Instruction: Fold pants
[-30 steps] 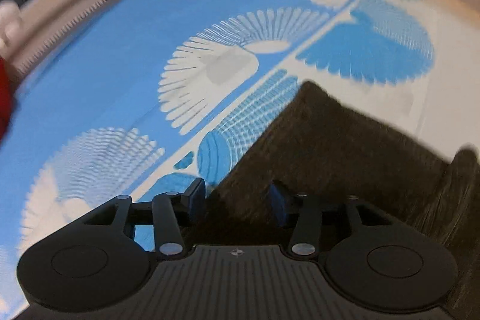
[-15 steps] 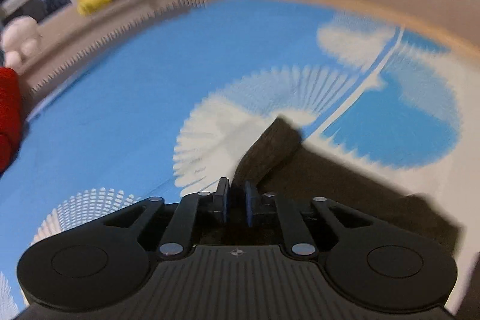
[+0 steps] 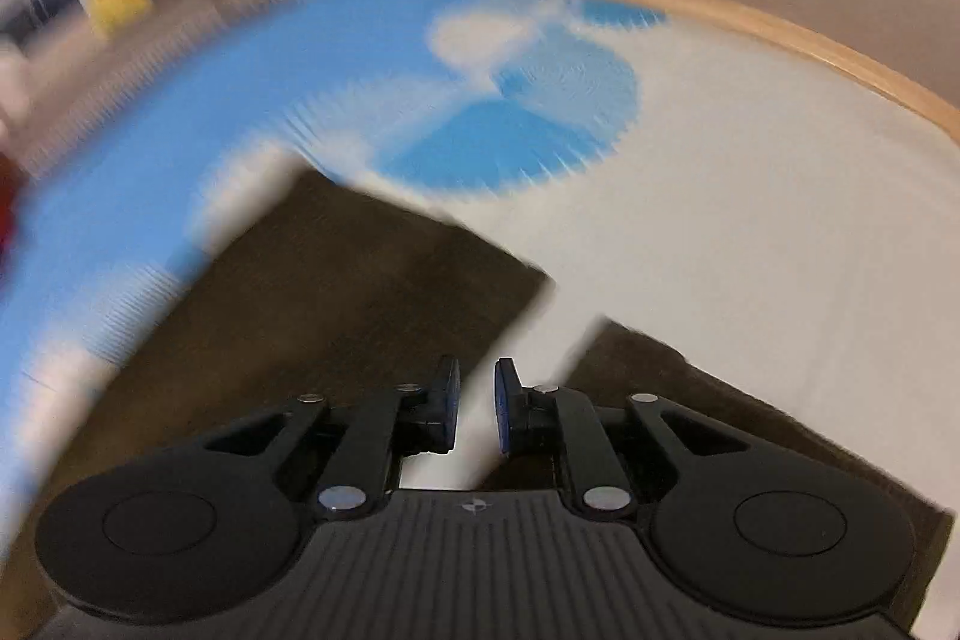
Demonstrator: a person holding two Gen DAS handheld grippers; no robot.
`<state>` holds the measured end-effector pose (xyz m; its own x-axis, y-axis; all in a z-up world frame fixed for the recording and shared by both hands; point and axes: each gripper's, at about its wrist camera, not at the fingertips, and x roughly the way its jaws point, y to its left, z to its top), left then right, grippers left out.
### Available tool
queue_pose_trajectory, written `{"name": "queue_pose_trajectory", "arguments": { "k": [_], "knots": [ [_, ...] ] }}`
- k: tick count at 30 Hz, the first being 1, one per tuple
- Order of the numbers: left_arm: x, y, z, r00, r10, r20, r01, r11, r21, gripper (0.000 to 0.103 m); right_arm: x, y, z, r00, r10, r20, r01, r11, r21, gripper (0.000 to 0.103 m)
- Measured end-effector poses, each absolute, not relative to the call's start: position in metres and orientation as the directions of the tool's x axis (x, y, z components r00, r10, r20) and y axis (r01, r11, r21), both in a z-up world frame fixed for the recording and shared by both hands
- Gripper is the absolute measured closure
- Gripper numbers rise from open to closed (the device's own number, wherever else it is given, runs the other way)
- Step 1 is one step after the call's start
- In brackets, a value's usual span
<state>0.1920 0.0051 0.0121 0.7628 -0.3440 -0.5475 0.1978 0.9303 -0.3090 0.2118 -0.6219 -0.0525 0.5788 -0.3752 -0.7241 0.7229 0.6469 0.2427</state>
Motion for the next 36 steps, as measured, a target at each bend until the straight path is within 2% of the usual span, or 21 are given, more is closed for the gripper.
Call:
{"name": "queue_pose_trajectory", "arguments": {
  "k": [3, 6, 9, 12, 14, 16, 18, 22, 24, 26, 29, 31, 33, 36],
  "knots": [
    [0.161, 0.000, 0.036, 0.795, -0.318, -0.517, 0.197, 0.941, -0.276, 0.070, 0.189, -0.590, 0.002, 0.711, -0.359, -0.605, 0.621, 0.724, 0.300, 0.086],
    [0.125, -0.010, 0.054, 0.813, -0.307, -0.495, 0.225, 0.949, -0.219, 0.070, 0.158, -0.552, 0.052, 0.837, -0.303, -0.456, 0.490, 0.786, 0.376, 0.073],
    [0.089, -0.017, 0.063, 0.822, -0.308, -0.479, 0.246, 0.950, -0.190, 0.070, 0.122, -0.515, 0.082, 0.911, -0.234, -0.339, 0.368, 0.831, 0.417, 0.065],
    [0.055, -0.025, 0.064, 0.824, -0.300, -0.480, 0.259, 0.954, -0.152, 0.069, 0.085, -0.475, 0.097, 0.951, -0.164, -0.262, 0.264, 0.871, 0.414, 0.057],
    [0.038, -0.033, 0.059, 0.817, -0.274, -0.508, 0.256, 0.961, -0.107, 0.067, 0.064, -0.452, 0.095, 0.960, -0.121, -0.253, 0.217, 0.894, 0.393, 0.053],
    [0.027, -0.039, 0.045, 0.798, -0.242, -0.552, 0.245, 0.967, -0.068, 0.066, 0.050, -0.429, 0.080, 0.954, -0.074, -0.291, 0.176, 0.923, 0.341, 0.053],
    [0.024, -0.043, 0.026, 0.766, -0.214, -0.606, 0.221, 0.973, -0.064, 0.066, 0.041, -0.412, 0.054, 0.921, -0.060, -0.384, 0.181, 0.941, 0.286, 0.053],
    [0.017, -0.041, -0.023, 0.710, -0.165, -0.684, 0.151, 0.985, -0.081, 0.065, 0.024, -0.412, -0.021, 0.808, -0.092, -0.582, 0.306, 0.910, 0.280, 0.054],
    [0.011, -0.037, -0.054, 0.678, -0.158, -0.718, 0.128, 0.987, -0.097, 0.064, 0.025, -0.424, -0.050, 0.675, -0.154, -0.721, 0.465, 0.848, 0.255, 0.055],
    [0.014, -0.040, -0.080, 0.621, -0.134, -0.772, 0.126, 0.990, -0.070, 0.064, 0.025, -0.450, -0.064, 0.664, -0.125, -0.737, 0.553, 0.747, 0.371, 0.057],
    [0.020, -0.051, -0.089, 0.625, -0.129, -0.770, 0.164, 0.986, -0.033, 0.063, 0.027, -0.472, -0.074, 0.597, -0.252, -0.761, 0.674, 0.672, 0.306, 0.055],
    [0.019, -0.056, -0.089, 0.632, -0.146, -0.761, 0.191, 0.981, -0.029, 0.045, 0.028, -0.482, -0.082, 0.583, -0.263, -0.769, 0.701, 0.642, 0.312, 0.055],
    [0.018, -0.062, -0.090, 0.602, -0.178, -0.778, 0.228, 0.973, -0.046, 0.040, 0.026, -0.488, -0.091, 0.539, -0.274, -0.797, 0.736, 0.613, 0.287, 0.055],
    [0.014, -0.075, -0.094, 0.568, -0.207, -0.797, 0.298, 0.954, -0.036, 0.038, 0.024, -0.495, -0.103, 0.503, -0.300, -0.811, 0.766, 0.589, 0.257, 0.054]
  ]
}}
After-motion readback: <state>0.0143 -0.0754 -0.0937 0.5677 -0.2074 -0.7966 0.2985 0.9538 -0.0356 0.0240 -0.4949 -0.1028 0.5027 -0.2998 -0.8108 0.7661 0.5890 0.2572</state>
